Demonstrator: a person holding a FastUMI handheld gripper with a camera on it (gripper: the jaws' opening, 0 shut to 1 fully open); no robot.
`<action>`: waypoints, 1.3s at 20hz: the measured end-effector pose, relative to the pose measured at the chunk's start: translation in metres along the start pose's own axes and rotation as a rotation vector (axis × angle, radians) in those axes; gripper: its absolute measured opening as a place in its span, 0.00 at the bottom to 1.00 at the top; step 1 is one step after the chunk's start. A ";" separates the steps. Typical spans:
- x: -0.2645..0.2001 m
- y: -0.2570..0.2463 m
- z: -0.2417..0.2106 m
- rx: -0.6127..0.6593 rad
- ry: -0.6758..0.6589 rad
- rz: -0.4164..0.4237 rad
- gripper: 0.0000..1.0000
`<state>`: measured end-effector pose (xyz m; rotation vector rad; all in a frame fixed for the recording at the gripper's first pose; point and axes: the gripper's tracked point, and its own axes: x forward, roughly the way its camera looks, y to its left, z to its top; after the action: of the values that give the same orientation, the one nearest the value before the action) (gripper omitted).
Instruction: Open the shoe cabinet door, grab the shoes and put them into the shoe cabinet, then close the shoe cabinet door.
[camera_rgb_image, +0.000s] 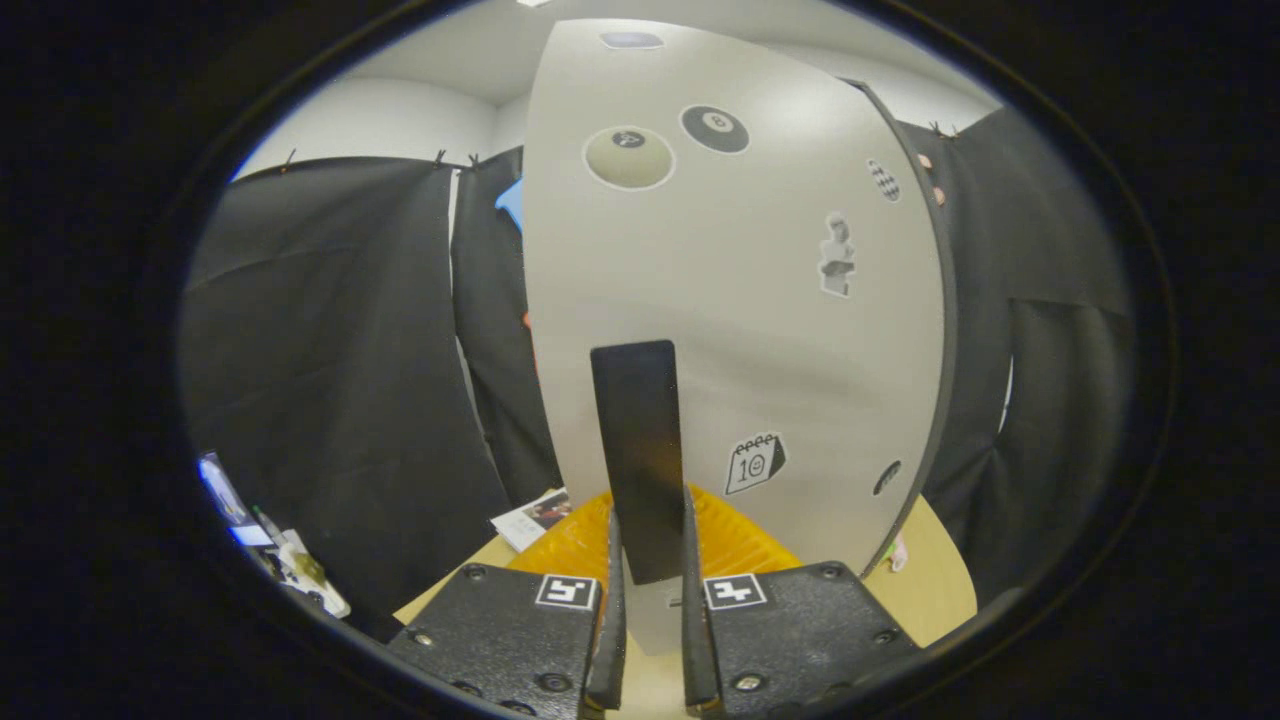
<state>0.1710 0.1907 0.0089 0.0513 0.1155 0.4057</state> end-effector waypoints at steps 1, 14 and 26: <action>-0.020 -0.007 -0.001 0.005 -0.002 -0.008 0.26; -0.125 -0.079 -0.022 0.021 -0.034 -0.178 0.17; -0.177 -0.166 -0.022 0.003 -0.019 -0.327 0.04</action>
<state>0.0716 -0.0318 -0.0070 0.0385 0.1033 0.0788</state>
